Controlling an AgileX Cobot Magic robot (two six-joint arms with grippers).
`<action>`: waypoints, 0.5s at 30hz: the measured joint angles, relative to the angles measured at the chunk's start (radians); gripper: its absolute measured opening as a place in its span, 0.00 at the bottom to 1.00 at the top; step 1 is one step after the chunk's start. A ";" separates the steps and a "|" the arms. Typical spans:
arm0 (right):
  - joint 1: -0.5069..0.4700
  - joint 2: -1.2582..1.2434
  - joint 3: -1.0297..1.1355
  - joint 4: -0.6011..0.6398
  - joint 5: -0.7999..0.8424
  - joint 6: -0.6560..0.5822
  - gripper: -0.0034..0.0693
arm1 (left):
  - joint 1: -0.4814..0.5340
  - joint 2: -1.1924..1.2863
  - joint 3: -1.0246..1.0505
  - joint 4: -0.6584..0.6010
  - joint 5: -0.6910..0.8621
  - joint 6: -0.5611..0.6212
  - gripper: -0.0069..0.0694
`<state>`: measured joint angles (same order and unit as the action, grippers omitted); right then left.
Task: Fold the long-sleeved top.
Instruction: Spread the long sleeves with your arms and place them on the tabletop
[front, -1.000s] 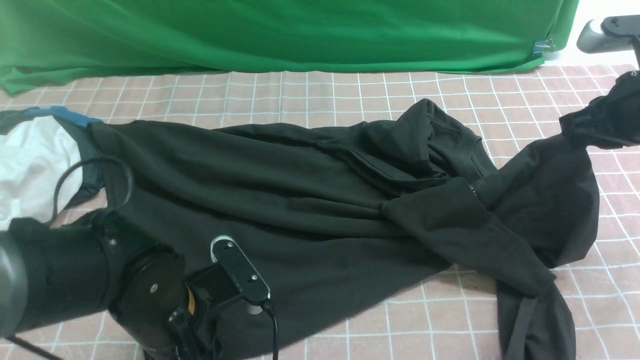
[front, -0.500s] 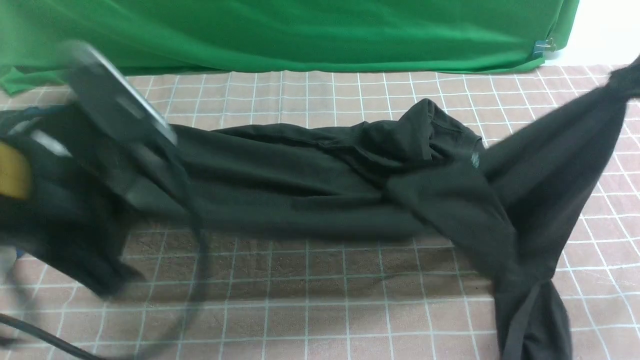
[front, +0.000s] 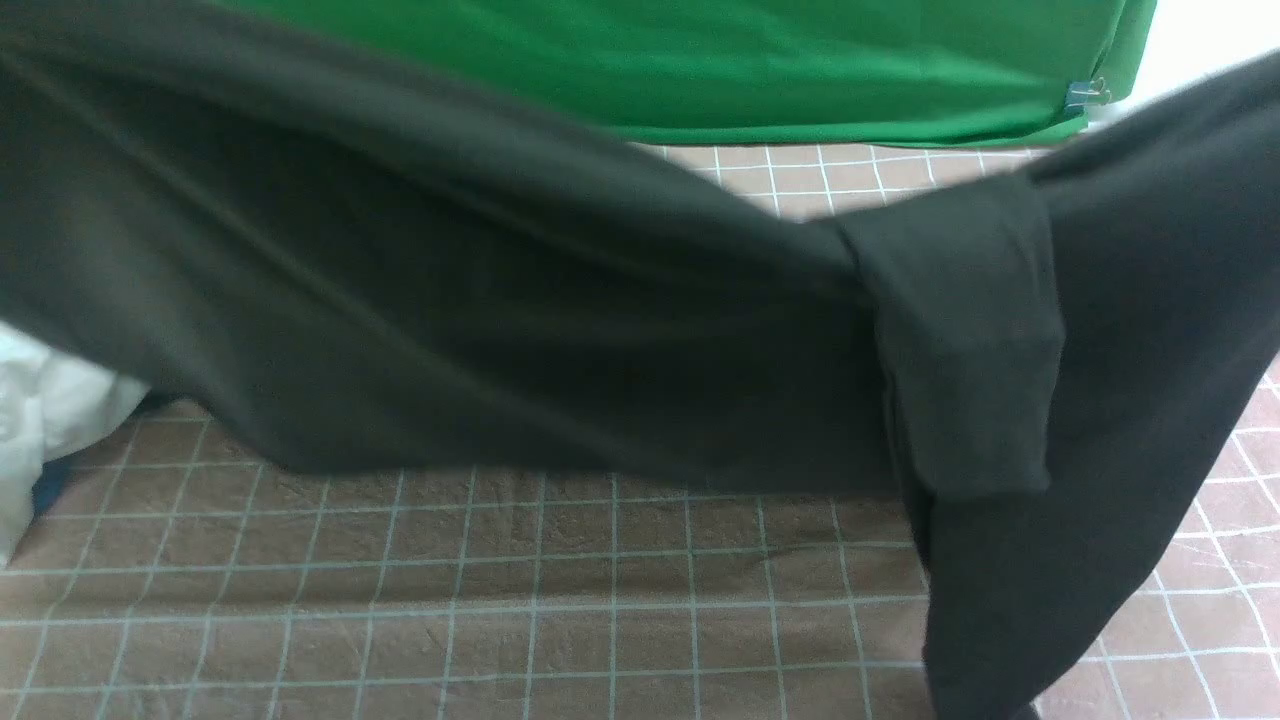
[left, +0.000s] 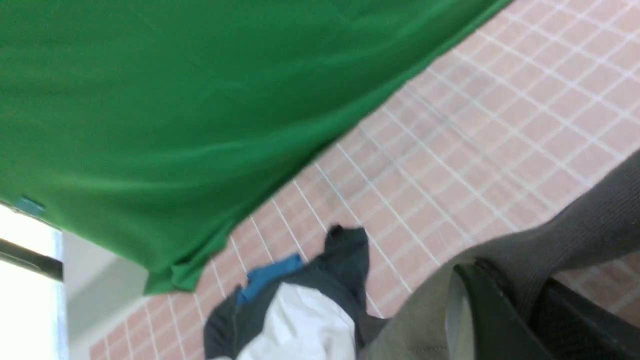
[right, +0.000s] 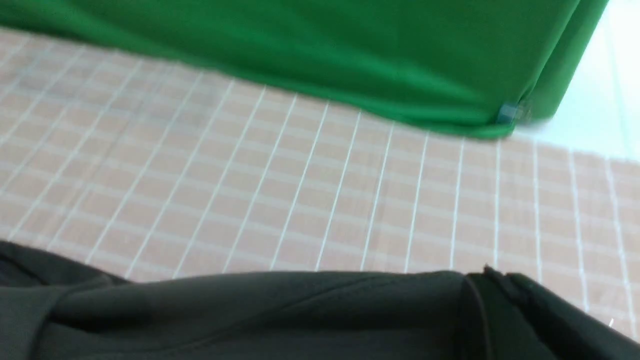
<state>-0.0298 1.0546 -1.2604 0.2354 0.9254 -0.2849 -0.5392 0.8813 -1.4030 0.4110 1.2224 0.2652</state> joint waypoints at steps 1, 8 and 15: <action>0.000 0.004 0.000 0.000 0.013 0.001 0.09 | 0.000 0.000 0.031 -0.015 0.000 0.000 0.14; 0.000 0.017 0.006 -0.001 0.031 0.000 0.09 | 0.000 0.022 0.319 -0.209 -0.017 0.031 0.14; 0.000 0.182 0.165 -0.006 -0.001 0.001 0.09 | 0.000 0.185 0.644 -0.335 -0.170 0.106 0.14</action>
<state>-0.0298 1.2369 -1.0954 0.2298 0.9244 -0.2840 -0.5392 1.0661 -0.7587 0.0760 1.0524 0.3710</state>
